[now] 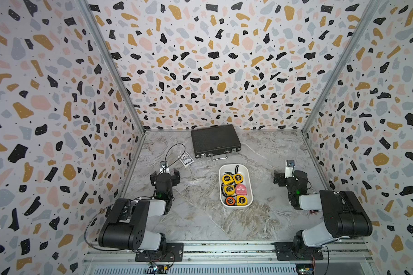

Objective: Take the tape measure out of the storage box
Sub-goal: Move the storage box to the center of the board.

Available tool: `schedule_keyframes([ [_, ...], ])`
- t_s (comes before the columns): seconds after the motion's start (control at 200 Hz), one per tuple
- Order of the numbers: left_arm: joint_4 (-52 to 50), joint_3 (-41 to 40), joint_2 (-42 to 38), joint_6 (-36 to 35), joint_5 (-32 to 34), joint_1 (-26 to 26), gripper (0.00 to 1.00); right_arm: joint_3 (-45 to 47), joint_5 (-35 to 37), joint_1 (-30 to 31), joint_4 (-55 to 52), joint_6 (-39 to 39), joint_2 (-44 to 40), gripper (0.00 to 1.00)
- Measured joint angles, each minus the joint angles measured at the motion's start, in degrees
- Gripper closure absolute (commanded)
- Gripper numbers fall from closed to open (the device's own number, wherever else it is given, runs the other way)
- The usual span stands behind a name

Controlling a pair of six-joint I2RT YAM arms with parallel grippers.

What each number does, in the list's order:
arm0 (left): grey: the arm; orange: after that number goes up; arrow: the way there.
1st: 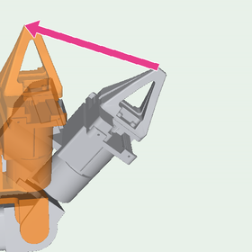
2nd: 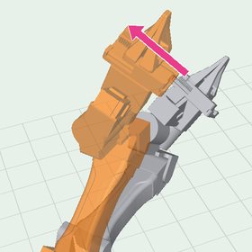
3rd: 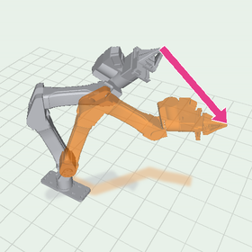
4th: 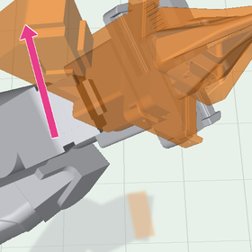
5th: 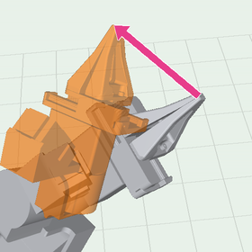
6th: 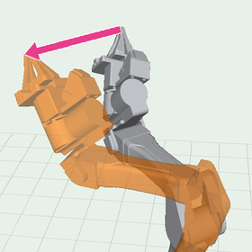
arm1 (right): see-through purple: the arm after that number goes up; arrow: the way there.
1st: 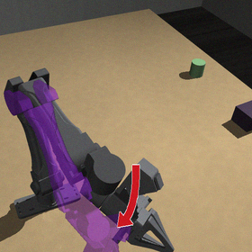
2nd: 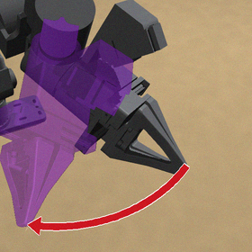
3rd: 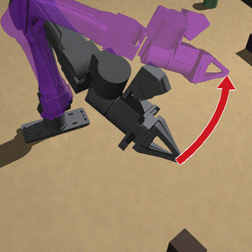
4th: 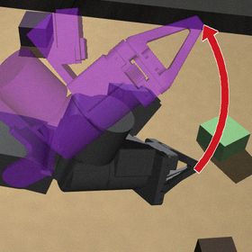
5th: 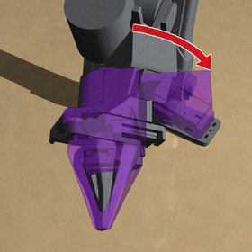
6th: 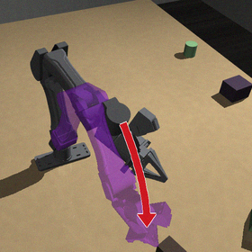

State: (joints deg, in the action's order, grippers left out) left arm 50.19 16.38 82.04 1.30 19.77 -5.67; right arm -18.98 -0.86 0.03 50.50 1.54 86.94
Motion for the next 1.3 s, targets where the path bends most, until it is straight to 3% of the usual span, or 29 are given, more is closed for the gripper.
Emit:
schedule_keyframes([
  [0.661,-3.5,0.9,-0.3,-1.3,-10.4,1.8,0.00,0.0,-1.0,0.0,-0.1,0.3,-0.1,0.01],
  [0.831,-19.5,9.4,-5.6,-1.7,-12.4,1.9,0.00,-1.7,-0.8,0.1,-10.7,-0.1,-7.0,0.01],
  [1.061,-40.5,25.2,-12.2,1.2,-15.5,1.7,0.00,-12.0,3.0,3.4,-27.2,-2.9,-12.6,0.01],
  [1.301,-56.1,27.6,-14.3,9.3,-19.3,-0.9,0.00,-19.5,4.3,10.3,-46.4,-6.8,-13.6,0.01],
])
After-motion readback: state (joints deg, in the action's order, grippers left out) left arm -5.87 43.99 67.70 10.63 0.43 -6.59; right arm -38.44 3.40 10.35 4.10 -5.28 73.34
